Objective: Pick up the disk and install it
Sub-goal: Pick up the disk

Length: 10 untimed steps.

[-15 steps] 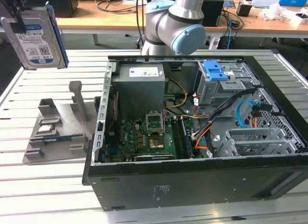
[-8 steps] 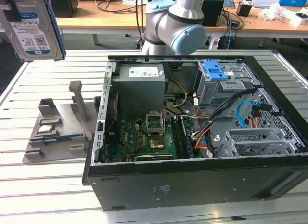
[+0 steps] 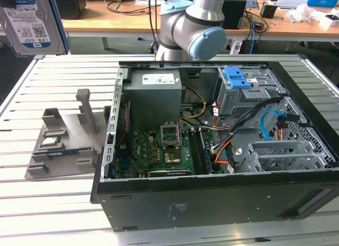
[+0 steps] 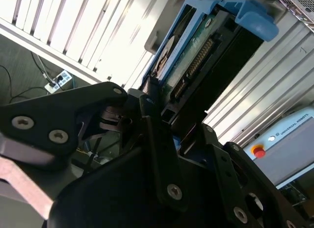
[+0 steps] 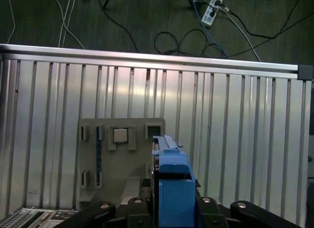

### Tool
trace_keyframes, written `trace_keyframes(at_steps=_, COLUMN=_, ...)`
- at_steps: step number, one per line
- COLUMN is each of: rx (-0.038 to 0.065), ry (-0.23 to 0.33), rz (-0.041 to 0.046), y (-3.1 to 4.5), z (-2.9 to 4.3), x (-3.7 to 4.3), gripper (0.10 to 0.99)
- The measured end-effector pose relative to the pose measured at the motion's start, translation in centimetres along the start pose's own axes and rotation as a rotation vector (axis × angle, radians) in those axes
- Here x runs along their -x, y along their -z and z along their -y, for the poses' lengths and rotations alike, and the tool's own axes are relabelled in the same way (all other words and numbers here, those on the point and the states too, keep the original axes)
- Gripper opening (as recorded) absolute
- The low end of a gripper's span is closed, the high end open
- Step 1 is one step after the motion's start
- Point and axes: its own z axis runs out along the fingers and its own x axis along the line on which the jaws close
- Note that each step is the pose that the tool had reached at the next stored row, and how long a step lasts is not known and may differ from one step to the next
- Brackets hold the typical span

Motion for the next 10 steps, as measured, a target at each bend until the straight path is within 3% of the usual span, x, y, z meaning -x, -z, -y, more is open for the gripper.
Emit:
trace_keyframes(at_steps=3, rx=0.000, ry=0.000, rz=-0.0001, y=0.98, z=-0.03, x=0.06, gripper=0.365)
trace_keyframes(at_steps=5, rx=0.000, ry=0.000, rz=0.0000, y=2.04, z=-0.07, x=0.13, gripper=0.365)
trace_keyframes(at_steps=9, rx=0.000, ry=0.000, rz=0.0000, y=3.12, z=-0.11, x=0.20, gripper=0.365)
trace_keyframes(at_steps=10, rx=0.000, ry=0.000, rz=0.0000, y=3.76, z=-0.14, x=0.24, gripper=0.365)
